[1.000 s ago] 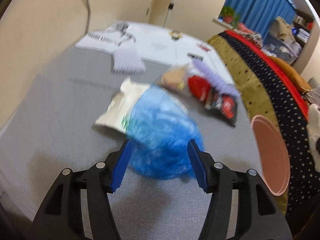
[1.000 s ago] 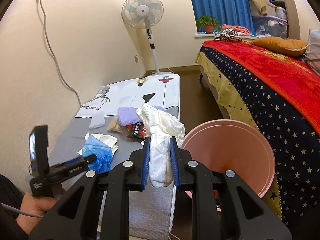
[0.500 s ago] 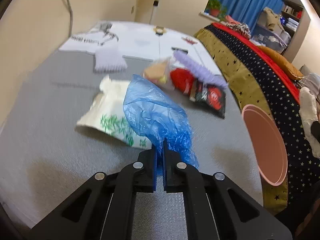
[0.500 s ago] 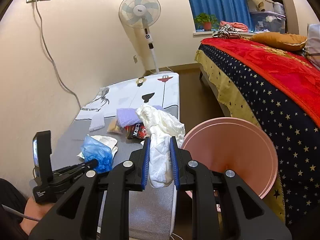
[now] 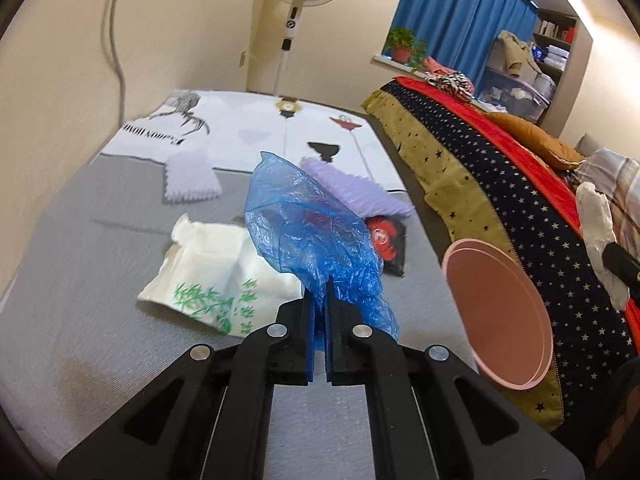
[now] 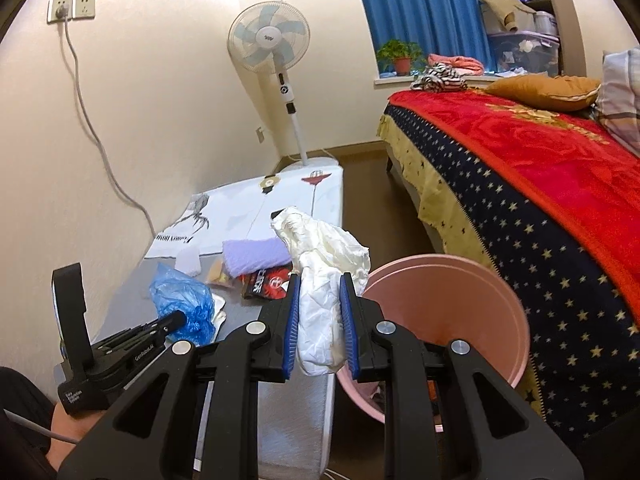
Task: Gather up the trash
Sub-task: 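Carry the blue bag and tissue over the pink bin and release both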
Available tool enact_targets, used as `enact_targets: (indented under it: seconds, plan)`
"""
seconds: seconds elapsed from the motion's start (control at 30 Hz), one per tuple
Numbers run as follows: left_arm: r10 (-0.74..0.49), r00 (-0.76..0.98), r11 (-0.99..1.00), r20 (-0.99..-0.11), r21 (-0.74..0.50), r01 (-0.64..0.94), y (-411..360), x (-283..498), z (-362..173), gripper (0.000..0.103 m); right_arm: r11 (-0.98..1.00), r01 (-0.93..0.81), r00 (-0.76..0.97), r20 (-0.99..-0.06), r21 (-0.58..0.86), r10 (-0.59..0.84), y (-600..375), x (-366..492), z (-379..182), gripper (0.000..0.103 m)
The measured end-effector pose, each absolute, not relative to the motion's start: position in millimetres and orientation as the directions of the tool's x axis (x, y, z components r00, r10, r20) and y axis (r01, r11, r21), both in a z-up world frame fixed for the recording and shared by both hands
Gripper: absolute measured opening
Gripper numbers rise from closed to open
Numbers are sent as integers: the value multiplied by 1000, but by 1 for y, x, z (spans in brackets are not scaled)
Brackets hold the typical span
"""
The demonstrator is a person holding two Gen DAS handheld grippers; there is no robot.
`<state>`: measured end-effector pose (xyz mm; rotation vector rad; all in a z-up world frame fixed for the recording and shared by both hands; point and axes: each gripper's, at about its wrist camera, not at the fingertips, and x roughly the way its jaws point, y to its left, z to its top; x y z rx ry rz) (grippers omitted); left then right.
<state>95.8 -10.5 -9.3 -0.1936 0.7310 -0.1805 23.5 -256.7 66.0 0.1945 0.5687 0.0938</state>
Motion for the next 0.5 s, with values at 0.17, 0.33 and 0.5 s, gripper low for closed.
enact_targets:
  seconds: [0.17, 0.33, 0.5]
  plan:
    - [-248, 741, 965, -623, -227, 132, -25, 96, -2, 3, 979, -3, 851, -514, 203, 109, -272, 21, 75, 20]
    - [-276, 750, 959, -601, -220, 177, -44, 97, 4, 3, 977, 45, 852, -519, 207, 71, -292, 22, 74, 20]
    - [-316, 757, 949, -572, -202, 243, -71, 97, 10, 3, 969, 113, 850, -526, 218, 20, -317, 23, 73, 20]
